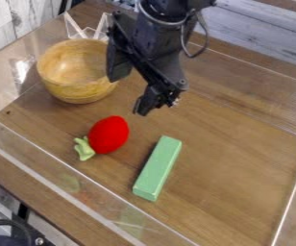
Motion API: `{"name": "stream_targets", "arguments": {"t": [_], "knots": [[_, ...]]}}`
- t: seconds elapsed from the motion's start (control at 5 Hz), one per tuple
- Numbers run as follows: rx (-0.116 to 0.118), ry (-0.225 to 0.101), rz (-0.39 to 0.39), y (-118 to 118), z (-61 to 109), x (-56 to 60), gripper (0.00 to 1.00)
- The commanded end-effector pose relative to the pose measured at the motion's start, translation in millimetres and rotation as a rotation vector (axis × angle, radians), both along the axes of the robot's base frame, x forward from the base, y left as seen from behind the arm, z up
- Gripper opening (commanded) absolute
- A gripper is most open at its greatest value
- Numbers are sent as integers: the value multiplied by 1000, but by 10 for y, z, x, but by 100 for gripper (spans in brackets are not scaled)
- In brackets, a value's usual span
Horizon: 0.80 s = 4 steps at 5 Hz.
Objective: Move the red object to the right side of the table
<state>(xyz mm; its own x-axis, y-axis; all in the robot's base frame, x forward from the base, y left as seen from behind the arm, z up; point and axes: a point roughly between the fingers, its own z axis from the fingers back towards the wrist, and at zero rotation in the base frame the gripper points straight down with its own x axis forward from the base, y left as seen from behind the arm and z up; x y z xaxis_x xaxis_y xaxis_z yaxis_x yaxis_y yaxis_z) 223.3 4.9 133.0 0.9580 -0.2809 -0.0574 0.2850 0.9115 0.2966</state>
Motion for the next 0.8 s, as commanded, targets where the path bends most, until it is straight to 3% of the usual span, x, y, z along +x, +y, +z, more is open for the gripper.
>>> {"name": "stream_targets", "arguments": {"t": [0.0,0.2,0.6], "knots": [[-28,-53,-71,37,102,-5,100],[-48,-60,-138,70,78,-52,100],[-84,-70,-188,71,-20,-113,100]]}}
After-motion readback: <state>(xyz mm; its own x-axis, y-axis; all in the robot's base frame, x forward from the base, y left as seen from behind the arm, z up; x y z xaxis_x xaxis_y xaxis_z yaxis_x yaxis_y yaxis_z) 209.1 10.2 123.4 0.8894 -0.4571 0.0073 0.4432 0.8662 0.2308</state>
